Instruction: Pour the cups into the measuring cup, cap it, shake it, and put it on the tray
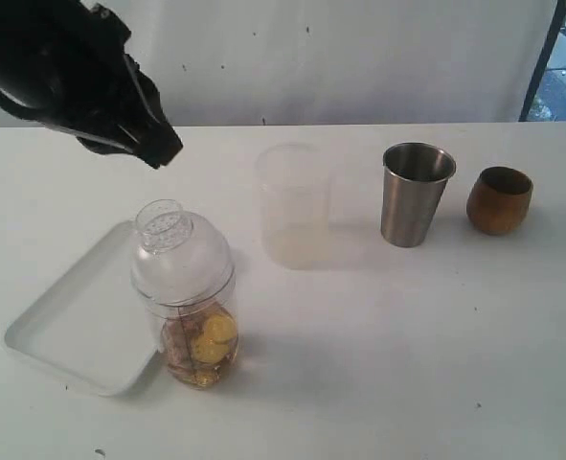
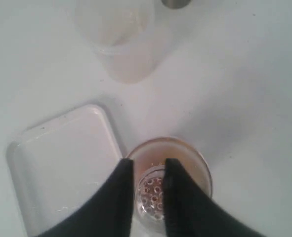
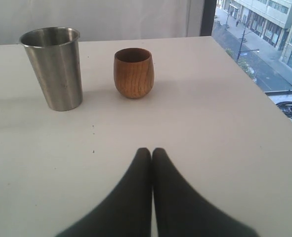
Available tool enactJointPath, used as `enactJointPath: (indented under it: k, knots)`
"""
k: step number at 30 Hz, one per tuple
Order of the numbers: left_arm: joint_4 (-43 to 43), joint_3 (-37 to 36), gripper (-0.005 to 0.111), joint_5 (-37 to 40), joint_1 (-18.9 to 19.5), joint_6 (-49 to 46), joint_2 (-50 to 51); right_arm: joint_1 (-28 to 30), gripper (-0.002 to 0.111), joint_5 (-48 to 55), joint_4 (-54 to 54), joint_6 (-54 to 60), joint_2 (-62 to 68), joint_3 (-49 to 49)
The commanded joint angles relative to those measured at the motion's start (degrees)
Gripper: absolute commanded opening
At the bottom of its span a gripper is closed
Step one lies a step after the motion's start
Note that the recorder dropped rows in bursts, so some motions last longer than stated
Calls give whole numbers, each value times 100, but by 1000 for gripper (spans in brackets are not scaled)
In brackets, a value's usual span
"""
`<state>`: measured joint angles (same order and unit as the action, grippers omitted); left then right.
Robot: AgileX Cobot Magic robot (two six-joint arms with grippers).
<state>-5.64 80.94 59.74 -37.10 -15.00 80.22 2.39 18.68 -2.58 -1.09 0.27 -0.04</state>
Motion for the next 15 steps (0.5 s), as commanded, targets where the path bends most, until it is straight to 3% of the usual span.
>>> enactJointPath:
  k: [1,3,5,8,10,15]
  knots:
    - [-79,-128,0,-370,-20,-8,-542,56,0,-53,-11,-20,-27,4]
    - [-476,-665,0,-1280,-20,-8,-1030,56,0,-53,-11,-20,-27,4]
    - [-804,-1867,0,-2899,-20,71,-1812,56,0,-53,-11,-20,-27,4]
    - [-1197,-2876,0,-4245,-20,118,-2321,56,0,-53,-11,-20,-27,4]
    - [-1270,-3676,0,-4692,-20,97,-2516,56,0,-53,-11,-20,-27,4]
    - [-1480,-4228,0,-5279,-20,-151,-2199,56,0,-53,-11,-20,-27,4]
